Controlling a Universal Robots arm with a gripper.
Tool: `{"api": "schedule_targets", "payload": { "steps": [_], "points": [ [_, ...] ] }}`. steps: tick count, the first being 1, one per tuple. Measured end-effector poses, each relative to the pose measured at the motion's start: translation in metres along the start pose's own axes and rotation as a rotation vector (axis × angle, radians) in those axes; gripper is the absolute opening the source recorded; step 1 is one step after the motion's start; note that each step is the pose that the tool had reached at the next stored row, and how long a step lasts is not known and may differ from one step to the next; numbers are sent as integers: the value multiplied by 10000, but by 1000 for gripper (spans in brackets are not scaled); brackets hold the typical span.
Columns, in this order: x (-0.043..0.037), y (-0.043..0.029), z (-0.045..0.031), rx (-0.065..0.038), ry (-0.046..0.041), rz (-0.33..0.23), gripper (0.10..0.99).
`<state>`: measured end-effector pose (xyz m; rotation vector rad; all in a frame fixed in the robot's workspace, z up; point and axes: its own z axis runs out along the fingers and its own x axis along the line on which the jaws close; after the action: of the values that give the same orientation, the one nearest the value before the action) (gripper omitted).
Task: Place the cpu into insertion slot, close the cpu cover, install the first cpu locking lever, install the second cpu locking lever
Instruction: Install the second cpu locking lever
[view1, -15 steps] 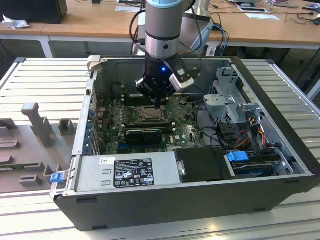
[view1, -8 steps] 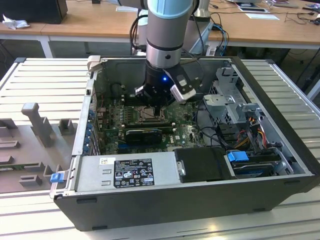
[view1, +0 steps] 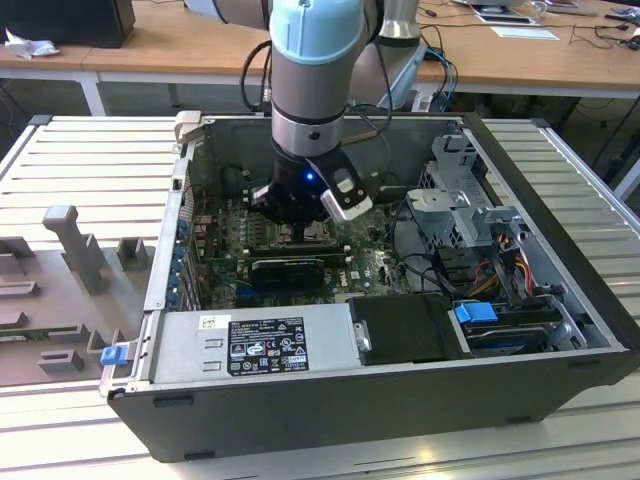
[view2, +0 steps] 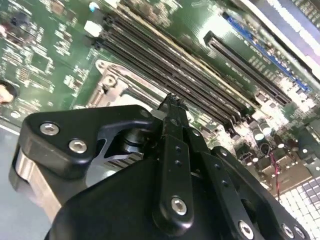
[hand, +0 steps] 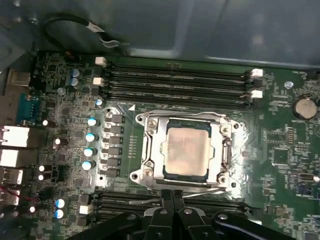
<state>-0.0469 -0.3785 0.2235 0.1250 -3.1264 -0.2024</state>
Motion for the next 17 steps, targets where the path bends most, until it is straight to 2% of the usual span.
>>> {"api": "schedule_targets", "payload": {
  "steps": [1,4,7,10,11,13,17],
  "points": [
    [47,-1,15,-121,-7,-31,106],
    [71,-28,54,-382,-4,-210,106],
    [108,-75,61,-575,-23,-232,106],
    [155,-91,62,-710,-48,-236,106],
    [166,-114,64,-822,-64,-241,106],
    [194,-152,70,-981,-91,-242,106],
    [223,-197,97,-1186,-118,-247,106]
  ]
}}
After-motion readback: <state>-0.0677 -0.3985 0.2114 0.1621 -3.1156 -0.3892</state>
